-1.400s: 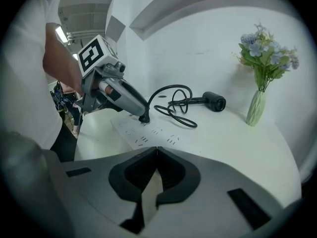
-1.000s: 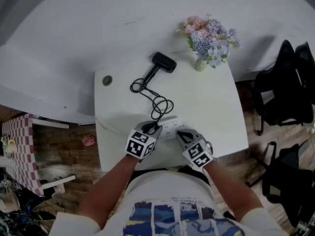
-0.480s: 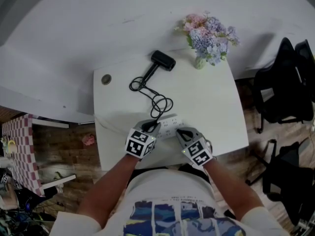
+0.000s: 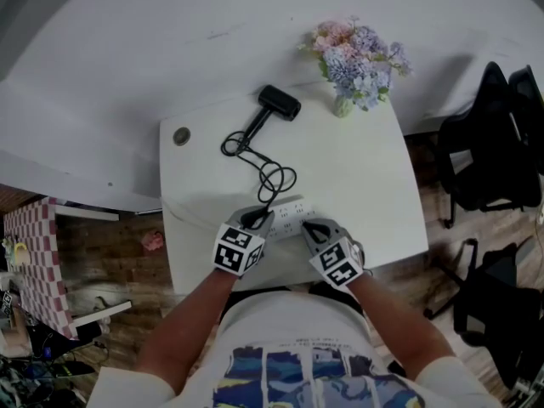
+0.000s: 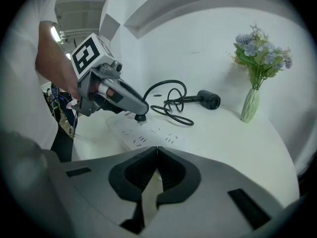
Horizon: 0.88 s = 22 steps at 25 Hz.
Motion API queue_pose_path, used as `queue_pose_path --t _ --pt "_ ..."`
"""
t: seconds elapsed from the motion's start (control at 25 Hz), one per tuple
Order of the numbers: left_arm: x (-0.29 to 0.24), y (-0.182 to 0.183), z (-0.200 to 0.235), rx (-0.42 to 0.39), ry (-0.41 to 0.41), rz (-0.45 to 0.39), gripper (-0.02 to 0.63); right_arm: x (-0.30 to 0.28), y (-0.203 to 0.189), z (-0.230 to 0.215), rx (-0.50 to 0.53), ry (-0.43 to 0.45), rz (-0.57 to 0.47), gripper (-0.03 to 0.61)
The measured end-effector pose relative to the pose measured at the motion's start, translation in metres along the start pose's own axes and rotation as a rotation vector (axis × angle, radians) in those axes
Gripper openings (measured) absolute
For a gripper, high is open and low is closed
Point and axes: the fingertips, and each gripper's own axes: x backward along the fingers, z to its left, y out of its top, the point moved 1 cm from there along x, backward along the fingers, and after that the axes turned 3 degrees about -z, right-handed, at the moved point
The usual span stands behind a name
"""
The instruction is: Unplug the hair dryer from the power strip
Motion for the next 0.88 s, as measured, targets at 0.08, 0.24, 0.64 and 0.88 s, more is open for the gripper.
queue_pose_path --t 0.08,0.24,0.64,0.88 --pt "0.0013 -0.0005 0.0000 0.004 0.005 -0.007 0.052 -0.0005 -0.0015 0.0002 0.009 -0.001 0.007 -0.005" --pt "0.0037 -0.0033 -0.0025 -0.017 0.017 -0.015 0.052 -0.0008 -0.0027 0.0010 0.032 -0.002 0.013 -0.006" --pt "0.0070 -0.0014 0.0012 0.055 0.034 -0.040 0.051 0.0002 -0.0023 0.0032 0.057 -0.001 0.033 -0.012" --pt "0.0096 0.0039 0.0000 0.066 0.024 -0.053 0.049 0.0004 -0.0025 0.0031 0.079 -0.005 0.024 -0.012"
